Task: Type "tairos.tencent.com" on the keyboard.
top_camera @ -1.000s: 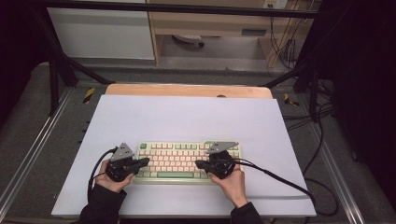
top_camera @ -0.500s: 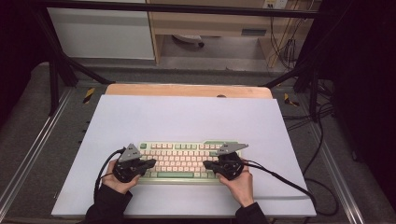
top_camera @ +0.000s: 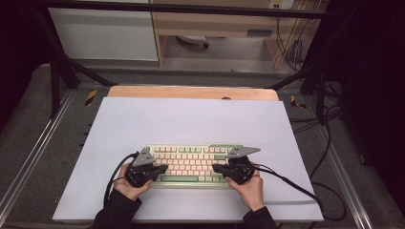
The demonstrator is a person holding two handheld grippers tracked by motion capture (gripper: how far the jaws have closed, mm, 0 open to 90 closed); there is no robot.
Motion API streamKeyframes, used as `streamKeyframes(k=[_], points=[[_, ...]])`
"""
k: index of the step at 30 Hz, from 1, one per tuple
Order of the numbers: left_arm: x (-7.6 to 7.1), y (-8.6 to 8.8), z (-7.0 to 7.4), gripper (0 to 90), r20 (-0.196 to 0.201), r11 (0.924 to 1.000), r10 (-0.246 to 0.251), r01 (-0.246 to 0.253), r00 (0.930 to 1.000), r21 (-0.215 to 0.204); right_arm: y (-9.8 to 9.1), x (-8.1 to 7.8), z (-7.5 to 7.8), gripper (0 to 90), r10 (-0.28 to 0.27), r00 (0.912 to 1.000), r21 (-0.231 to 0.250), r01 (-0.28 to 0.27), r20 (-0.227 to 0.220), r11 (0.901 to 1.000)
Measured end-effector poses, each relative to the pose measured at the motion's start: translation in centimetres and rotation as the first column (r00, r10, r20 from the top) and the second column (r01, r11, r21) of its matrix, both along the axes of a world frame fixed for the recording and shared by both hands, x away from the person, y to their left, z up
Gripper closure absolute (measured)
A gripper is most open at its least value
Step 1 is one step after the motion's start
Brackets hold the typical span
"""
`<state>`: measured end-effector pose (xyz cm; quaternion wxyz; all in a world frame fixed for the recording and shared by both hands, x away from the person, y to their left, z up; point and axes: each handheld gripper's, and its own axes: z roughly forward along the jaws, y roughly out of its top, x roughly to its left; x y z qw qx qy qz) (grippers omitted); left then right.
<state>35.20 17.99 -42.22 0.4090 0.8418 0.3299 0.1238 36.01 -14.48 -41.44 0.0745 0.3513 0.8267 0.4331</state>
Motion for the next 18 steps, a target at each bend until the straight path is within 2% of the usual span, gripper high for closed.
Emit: streamKeyframes(k=[10, 18], points=[[0.02, -0.55, -0.63, 89.8, -0.01, 0.9997, -0.015, 0.016, 0.9998, 0.019, 0.04, 0.05, -0.26, 90.0, 0.003, 1.0, -0.004, -0.003, -0.004, 1.0], [-0.02, -0.51, -0.72, 89.8, -0.005, 0.9997, -0.016, 0.016, 0.9999, 0.016, -0.05, 0.05, -0.26, 90.0, 0.004, 1.0, -0.01, -0.004, -0.005, 0.9999]])
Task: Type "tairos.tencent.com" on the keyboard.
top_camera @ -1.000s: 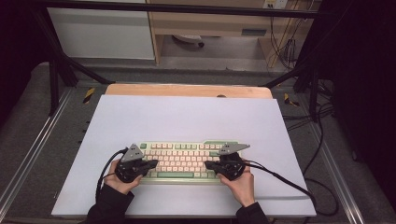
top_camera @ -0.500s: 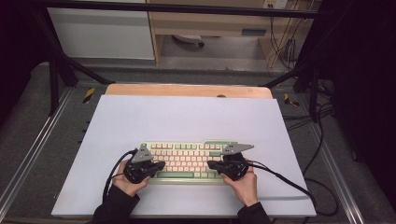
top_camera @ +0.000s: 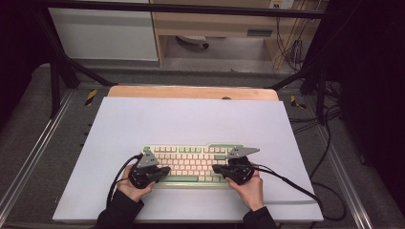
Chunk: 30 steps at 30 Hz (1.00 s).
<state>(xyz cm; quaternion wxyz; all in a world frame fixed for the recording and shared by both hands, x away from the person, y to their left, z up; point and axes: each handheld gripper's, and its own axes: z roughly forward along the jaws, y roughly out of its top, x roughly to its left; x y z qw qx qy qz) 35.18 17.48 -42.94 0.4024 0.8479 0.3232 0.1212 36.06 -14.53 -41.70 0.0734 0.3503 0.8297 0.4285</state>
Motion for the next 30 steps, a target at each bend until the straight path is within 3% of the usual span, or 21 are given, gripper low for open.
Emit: streamKeyframes(k=[11, 30], points=[[-0.1, -0.1, -0.2, 89.8, 0.002, 1.0, -0.005, 0.005, 1.0, 0.008, 0.0, 0.0, 0.0, 90.0, -0.002, 1.0, -0.003, 0.002, -0.002, 1.0], [-0.3, 1.0, 1.0, 89.8, 0.022, 0.9998, 0.011, -0.011, 0.9997, -0.018, 0.1, 0.0, -0.2, 90.0, 0.003, 1.0, -0.007, -0.003, -0.006, 1.0]])
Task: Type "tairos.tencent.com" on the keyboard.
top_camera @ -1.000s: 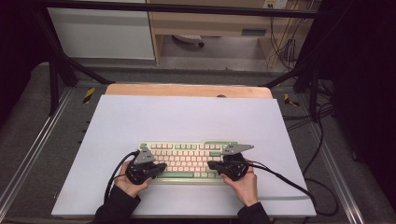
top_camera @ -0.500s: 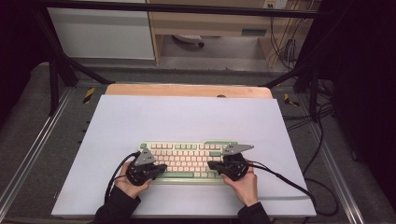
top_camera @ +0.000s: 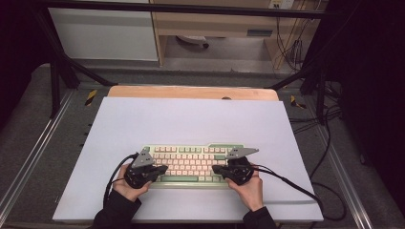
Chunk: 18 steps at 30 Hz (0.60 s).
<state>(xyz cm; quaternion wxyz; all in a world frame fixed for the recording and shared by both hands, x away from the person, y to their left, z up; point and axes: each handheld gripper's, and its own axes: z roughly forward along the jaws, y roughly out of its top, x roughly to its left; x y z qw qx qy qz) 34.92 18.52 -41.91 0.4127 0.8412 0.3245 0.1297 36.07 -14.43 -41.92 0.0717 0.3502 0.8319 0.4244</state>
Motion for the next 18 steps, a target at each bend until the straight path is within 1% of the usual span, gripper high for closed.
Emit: streamKeyframes(k=[10, 18], points=[[0.38, 0.47, 0.56, 89.8, 0.003, 0.9997, 0.022, -0.022, 0.9998, -0.011, 0.07, 0.03, -0.12, 90.0, 0.002, 1.0, -0.001, -0.002, -0.002, 1.0], [0.83, 0.38, 0.99, 89.8, 0.011, 0.9994, 0.032, -0.032, 0.9994, -0.013, 0.06, 0.03, -0.1, 90.0, 0.003, 1.0, -0.002, -0.003, -0.003, 1.0]])
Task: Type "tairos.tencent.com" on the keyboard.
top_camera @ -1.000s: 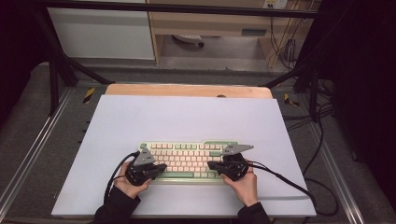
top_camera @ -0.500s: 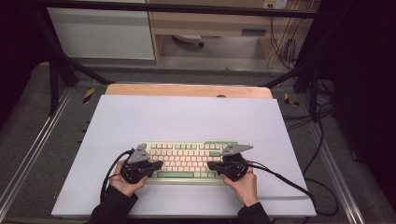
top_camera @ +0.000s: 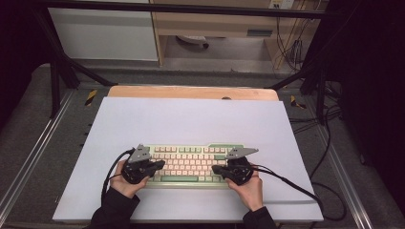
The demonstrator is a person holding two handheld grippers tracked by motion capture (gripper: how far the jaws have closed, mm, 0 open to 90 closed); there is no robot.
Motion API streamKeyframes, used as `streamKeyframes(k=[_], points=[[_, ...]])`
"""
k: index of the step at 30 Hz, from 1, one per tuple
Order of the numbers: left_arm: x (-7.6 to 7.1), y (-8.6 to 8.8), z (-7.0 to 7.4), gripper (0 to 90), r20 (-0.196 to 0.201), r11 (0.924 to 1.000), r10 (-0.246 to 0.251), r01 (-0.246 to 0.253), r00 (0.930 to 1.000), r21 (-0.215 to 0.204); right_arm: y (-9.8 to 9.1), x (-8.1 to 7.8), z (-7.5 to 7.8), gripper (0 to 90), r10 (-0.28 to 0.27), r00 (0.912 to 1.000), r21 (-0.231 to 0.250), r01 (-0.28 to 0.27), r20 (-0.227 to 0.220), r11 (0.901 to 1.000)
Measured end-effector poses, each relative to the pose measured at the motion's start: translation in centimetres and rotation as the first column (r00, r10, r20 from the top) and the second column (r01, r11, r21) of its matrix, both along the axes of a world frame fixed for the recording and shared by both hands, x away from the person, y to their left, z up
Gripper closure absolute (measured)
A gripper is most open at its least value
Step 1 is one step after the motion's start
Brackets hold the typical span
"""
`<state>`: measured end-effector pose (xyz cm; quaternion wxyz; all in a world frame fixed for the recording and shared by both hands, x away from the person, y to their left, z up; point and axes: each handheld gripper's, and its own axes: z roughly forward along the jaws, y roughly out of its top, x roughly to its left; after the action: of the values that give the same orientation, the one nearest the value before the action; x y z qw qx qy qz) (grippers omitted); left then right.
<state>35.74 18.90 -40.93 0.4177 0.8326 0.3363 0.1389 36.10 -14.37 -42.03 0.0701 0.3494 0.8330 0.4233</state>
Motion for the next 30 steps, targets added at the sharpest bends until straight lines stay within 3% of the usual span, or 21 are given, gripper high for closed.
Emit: streamKeyframes(k=[11, 20, 30], points=[[1.1, -0.5, 0.3, 89.8, 0.003, 0.9997, 0.023, -0.023, 0.9997, 0.007, 0.0, 0.0, 0.0, 90.0, 0.0, 1.0, 0.001, 0.0, 0.0, 1.0], [1.8, -1.2, -0.5, 89.8, -0.002, 0.9983, 0.039, -0.039, 0.9992, 0.044, 0.0, 0.0, 0.0, 90.0, 0.0, 1.0, 0.002, 0.0, 0.0, 1.0], [2.3, -1.2, -1.4, 89.8, -0.015, 0.9974, 0.052, -0.051, 0.9986, 0.052, 0.0, 0.0, 0.0, 90.0, -0.001, 1.0, 0.006, 0.001, 0.001, 1.0]])
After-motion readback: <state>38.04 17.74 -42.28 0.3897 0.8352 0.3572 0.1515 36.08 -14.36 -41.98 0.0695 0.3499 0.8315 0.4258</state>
